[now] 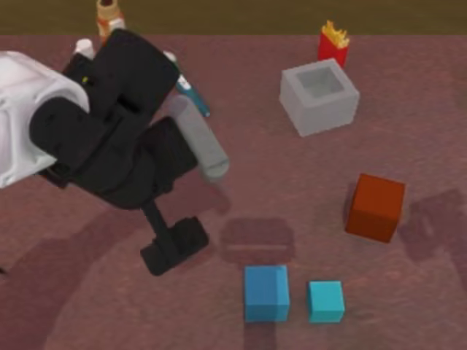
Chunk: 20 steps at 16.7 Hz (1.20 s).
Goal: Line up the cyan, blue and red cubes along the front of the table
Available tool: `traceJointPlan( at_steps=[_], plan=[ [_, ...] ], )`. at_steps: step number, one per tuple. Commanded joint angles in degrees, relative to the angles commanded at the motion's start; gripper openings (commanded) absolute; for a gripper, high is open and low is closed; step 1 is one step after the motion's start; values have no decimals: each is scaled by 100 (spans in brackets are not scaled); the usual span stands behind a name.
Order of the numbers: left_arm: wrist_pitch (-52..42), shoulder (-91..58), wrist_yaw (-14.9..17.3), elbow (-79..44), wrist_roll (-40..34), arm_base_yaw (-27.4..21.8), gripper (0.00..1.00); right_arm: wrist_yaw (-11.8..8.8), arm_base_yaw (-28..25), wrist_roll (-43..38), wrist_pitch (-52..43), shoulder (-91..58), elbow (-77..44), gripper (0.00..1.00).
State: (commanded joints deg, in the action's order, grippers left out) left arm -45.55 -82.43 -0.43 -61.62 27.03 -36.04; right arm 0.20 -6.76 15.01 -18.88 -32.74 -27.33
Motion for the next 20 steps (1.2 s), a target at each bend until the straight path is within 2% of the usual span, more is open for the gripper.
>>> traceJointPlan(
  at_steps=[7, 11, 16, 20],
  plan=[
    [2085, 4259, -60, 3347, -1304, 1949, 100, -10, -716, 1710, -2253, -4316, -2969, 100],
    [3188, 6240, -42, 4853, -1939, 2831, 100, -25, -1083, 2576, -3352, -6278, -4499, 100],
    [4249, 7789, 19, 5929, -2532, 3543, 100, -18, -1392, 3313, -4219, -7929, -5848, 100],
    [4554, 8243, 43, 6163, -2703, 3718, 100, -11, -1474, 3511, -4438, -8352, -6219, 100]
  ],
)
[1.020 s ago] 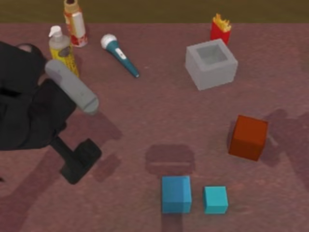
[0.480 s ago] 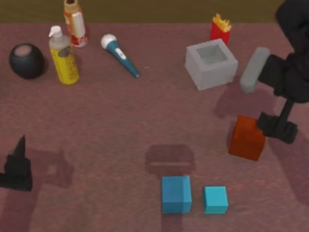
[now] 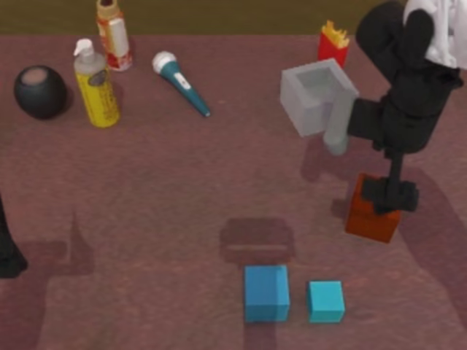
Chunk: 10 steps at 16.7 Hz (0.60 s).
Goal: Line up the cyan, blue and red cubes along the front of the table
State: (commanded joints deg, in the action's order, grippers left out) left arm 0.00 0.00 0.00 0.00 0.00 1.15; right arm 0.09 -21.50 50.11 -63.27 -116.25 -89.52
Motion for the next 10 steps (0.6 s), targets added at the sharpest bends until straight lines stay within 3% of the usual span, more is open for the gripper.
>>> traceJointPlan(
  at_steps=[6, 10],
  plan=[
    [0, 0, 0, 0, 0, 0, 100, 0, 18, 1, 104, -28, 86, 100],
    [0, 0, 0, 0, 0, 0, 100, 3, 2, -10, 965, -365, 566, 100]
  ],
)
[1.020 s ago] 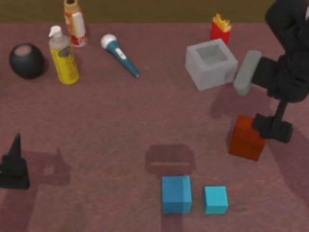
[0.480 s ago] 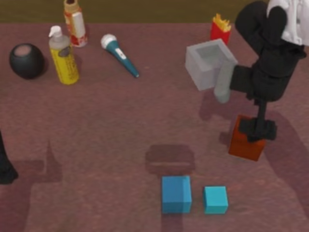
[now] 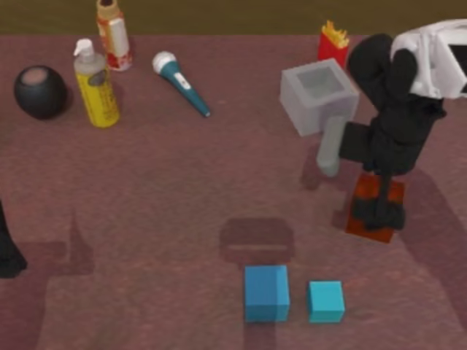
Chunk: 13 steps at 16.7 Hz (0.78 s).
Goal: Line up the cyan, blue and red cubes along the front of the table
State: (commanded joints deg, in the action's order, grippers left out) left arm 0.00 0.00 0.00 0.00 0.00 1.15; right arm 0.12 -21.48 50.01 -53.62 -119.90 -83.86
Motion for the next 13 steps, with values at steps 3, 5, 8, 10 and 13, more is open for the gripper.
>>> traceJointPlan(
  at_steps=[3, 5, 8, 10, 13],
  plan=[
    [0, 0, 0, 0, 0, 0, 100, 2, -8, -11, 668, -281, 381, 100],
    [0, 0, 0, 0, 0, 0, 100, 3, -12, -10, 822, -372, 483, 100],
    [0, 0, 0, 0, 0, 0, 100, 3, -12, -10, 825, -374, 484, 100],
    [0, 0, 0, 0, 0, 0, 100, 3, -12, -10, 825, -374, 484, 85],
    [0, 0, 0, 0, 0, 0, 100, 3, -12, -10, 825, -374, 484, 62]
  ],
)
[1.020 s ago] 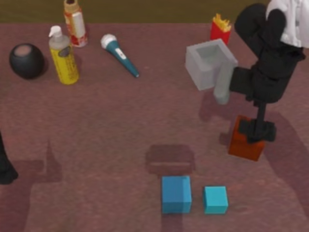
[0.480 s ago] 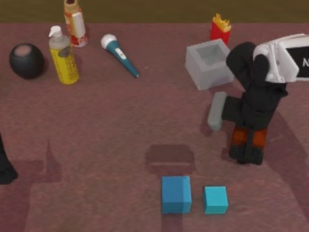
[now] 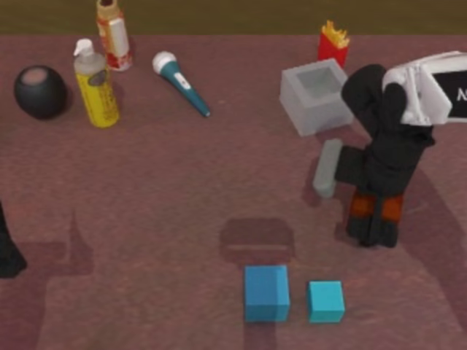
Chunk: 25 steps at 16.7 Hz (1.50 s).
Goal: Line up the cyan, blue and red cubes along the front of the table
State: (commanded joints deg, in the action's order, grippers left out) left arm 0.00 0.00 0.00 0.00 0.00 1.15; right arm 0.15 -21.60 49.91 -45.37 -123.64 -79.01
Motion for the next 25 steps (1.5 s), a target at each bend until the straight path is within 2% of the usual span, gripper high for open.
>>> traceJointPlan(
  at_steps=[8, 18, 25],
  plan=[
    [0, 0, 0, 0, 0, 0, 100, 0, 0, 0, 0, 0, 0, 2],
    [0, 0, 0, 0, 0, 0, 100, -20, 2, -26, -87, 90, -17, 0],
    [0, 0, 0, 0, 0, 0, 100, -24, -38, -13, -1326, 590, -699, 0]
  ],
)
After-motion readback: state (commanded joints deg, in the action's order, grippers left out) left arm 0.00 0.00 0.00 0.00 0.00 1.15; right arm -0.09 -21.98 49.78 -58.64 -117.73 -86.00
